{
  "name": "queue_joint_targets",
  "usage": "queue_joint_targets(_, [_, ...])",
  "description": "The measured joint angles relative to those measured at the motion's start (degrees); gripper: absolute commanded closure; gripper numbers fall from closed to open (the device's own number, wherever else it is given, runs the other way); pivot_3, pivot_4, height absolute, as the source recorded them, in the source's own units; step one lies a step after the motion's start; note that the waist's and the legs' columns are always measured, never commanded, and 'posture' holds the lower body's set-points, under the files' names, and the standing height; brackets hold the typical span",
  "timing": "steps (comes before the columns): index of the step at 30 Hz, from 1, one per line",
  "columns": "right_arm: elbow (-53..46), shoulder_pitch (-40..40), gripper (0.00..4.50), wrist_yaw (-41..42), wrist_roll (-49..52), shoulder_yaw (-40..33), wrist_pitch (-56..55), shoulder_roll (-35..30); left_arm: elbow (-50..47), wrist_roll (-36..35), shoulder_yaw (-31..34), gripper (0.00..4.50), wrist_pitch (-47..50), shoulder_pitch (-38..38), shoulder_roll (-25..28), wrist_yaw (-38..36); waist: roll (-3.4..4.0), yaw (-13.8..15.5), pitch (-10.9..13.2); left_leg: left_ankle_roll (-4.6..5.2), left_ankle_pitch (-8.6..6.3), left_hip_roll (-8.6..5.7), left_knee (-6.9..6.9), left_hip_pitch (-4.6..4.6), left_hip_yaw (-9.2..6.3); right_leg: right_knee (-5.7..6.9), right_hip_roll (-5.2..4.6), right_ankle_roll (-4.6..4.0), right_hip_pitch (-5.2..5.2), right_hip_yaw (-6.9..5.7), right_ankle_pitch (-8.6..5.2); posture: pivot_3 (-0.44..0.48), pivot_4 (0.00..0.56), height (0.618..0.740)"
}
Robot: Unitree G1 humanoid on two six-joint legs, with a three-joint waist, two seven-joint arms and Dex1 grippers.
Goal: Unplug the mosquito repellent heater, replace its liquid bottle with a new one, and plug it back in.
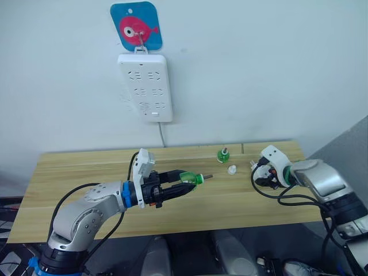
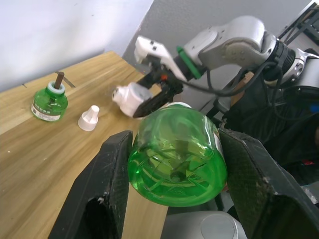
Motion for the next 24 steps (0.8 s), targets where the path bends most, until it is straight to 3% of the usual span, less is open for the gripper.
queue_joint_targets(6, [-17.33,3.82,1.50,6.81,14.76,-19.98,12.64,-4.53,3.19,-3.51,3.32,2.15,3.23,-4.30,5.07,-5.32,0.08,-0.14,-0.57,-0.01,0.01,-0.04,0.09,-0.50,-0.26,0.05,-0.02,-0.13,-0.40,-0.27,0.08,-0.214,0.139,0.729])
queue_joint_targets(9, [-25.22,3.10,1.50,9.36,27.23,-31.09,22.01,2.22,3.91,-6.38,4.47,2.15,6.65,-7.34,8.12,-7.88,0.09,-0.88,-0.97,-0.20,0.12,-0.03,0.10,-0.62,-0.33,0.20,-0.01,-0.31,-0.53,-0.37,0.19,-0.225,0.119,0.729])
queue_joint_targets(13, [-28.65,-0.98,1.50,7.13,37.48,-39.59,30.71,9.93,4.81,-9.36,6.24,2.15,9.18,-11.08,8.96,-8.69,0.09,-1.82,-1.87,-0.22,0.14,-0.09,0.12,-0.61,-0.35,0.28,-0.04,-0.32,-0.53,-0.37,0.19,-0.225,0.104,0.729])
queue_joint_targets(18, [-28.62,-1.14,1.50,-1.67,51.59,-43.08,31.93,16.79,6.14,-12.83,7.71,2.15,11.84,-15.77,8.68,-7.32,0.00,-2.16,-2.90,-0.16,0.11,-0.13,0.19,-0.62,-0.40,0.42,-0.04,-0.32,-0.54,-0.37,0.19,-0.217,0.096,0.729])
queue_joint_targets(24, [-25.76,-2.47,1.50,-15.31,65.17,-43.98,31.40,20.31,7.10,-14.91,8.60,2.15,13.49,-18.11,6.94,-5.37,-0.02,-3.36,-3.15,-0.03,0.04,-0.16,0.62,-0.61,-0.45,0.96,-0.02,-0.31,-0.56,-0.36,0.18,-0.201,0.090,0.729])
